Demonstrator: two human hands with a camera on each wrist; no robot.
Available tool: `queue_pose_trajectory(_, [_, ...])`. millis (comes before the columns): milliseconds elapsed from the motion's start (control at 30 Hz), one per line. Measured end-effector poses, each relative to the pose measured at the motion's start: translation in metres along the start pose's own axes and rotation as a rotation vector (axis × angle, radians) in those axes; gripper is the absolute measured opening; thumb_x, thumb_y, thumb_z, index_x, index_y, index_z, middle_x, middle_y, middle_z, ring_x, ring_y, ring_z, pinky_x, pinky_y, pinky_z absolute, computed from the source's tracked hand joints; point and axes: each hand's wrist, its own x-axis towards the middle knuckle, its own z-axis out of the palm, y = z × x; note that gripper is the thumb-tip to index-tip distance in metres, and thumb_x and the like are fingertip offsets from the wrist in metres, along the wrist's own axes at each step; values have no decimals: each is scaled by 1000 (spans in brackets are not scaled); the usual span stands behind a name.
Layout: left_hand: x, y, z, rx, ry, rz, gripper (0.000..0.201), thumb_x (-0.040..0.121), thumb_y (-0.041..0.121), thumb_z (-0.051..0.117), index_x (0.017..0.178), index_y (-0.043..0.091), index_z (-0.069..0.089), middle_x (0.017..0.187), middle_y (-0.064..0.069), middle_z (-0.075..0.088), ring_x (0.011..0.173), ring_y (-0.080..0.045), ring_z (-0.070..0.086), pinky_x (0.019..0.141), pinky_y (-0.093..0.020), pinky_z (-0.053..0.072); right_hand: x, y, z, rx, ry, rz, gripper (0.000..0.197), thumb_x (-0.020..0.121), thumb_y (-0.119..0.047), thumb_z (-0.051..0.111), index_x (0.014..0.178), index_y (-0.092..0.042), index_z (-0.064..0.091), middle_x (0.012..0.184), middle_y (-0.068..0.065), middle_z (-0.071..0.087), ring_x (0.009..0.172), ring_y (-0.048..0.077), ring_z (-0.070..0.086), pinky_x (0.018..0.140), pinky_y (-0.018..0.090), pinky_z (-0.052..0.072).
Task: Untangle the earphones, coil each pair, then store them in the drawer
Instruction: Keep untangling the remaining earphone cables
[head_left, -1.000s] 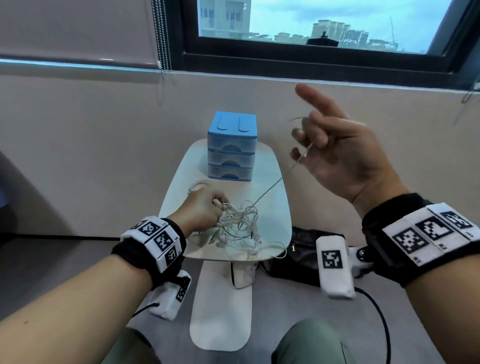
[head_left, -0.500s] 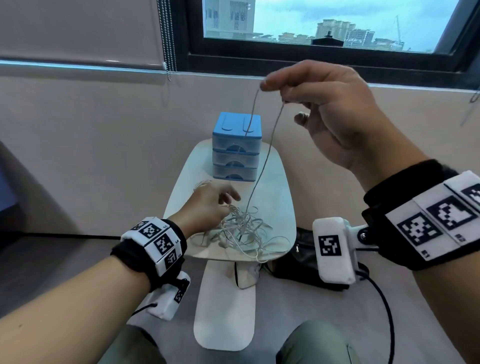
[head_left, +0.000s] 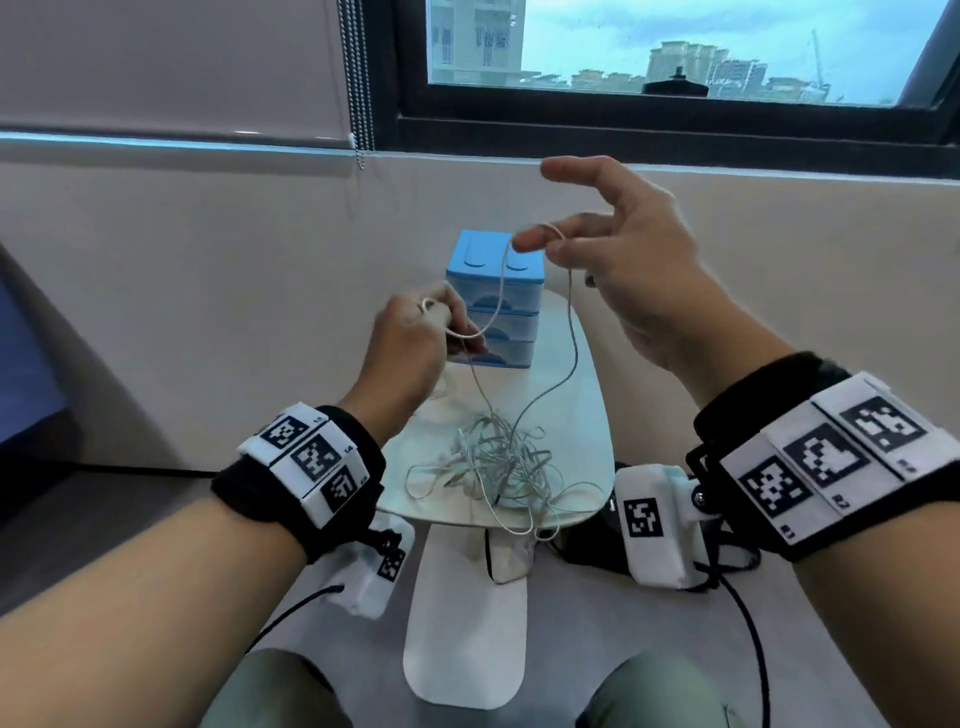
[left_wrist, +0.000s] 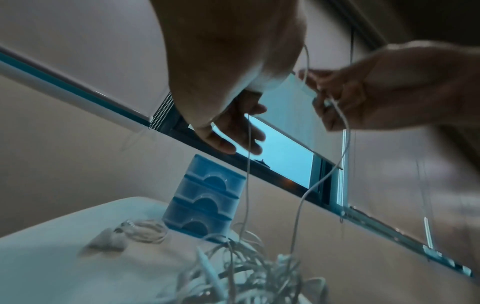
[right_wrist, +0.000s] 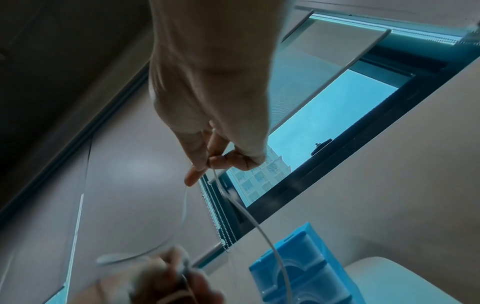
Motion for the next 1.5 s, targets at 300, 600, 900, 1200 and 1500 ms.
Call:
queue_pose_trajectory(300, [3, 42, -25, -84, 40, 100, 32, 88, 0, 32, 80, 1, 63, 51, -7, 47, 39, -20, 34, 43, -24, 39, 0, 26, -1, -176, 89, -49, 19, 85, -9, 81, 103, -16, 79, 87, -1, 79, 86, 16, 76, 87, 36, 62])
queue_pose_trajectory(600, [-28, 15, -30, 113, -696, -543, 52, 103, 51, 36, 133, 16, 61, 98, -28, 73, 68, -34, 70, 66, -33, 58, -23, 7, 32, -80, -395, -217, 8, 87, -1, 77, 94, -3, 79, 83, 3, 77, 72, 5, 67, 70, 27, 56])
queue_pose_trajectory(900, [-30, -17, -9, 354, -657, -479, 38, 89, 28, 78, 98, -8, 71, 85, -22, 74, 53, -9, 56, 47, -18, 32, -36, 36, 28, 6, -454, -45, 57, 83, 11, 74, 133, -15, 66, 105, 13, 73, 76, 19, 67, 84, 35, 60])
queue_pose_trajectory(1200, [-31, -34, -5, 658, -605, -365, 17, 92, 3, 61, 102, 16, 67, 73, 0, 77, 52, -6, 54, 50, -20, 37, -52, 153, -1, -144, -93, 445, 25, 82, 12, 62, 82, -10, 72, 75, 10, 69, 69, 23, 64, 60, 27, 52])
queue_pose_trajectory(1500, [-24, -44, 10, 818, -595, -186, 15, 89, 12, 70, 79, 22, 73, 59, 10, 68, 52, 3, 58, 50, -10, 36, -62, 178, 12, 29, -261, 542, 17, 85, 10, 69, 93, -1, 79, 72, 8, 68, 60, 9, 56, 57, 18, 46])
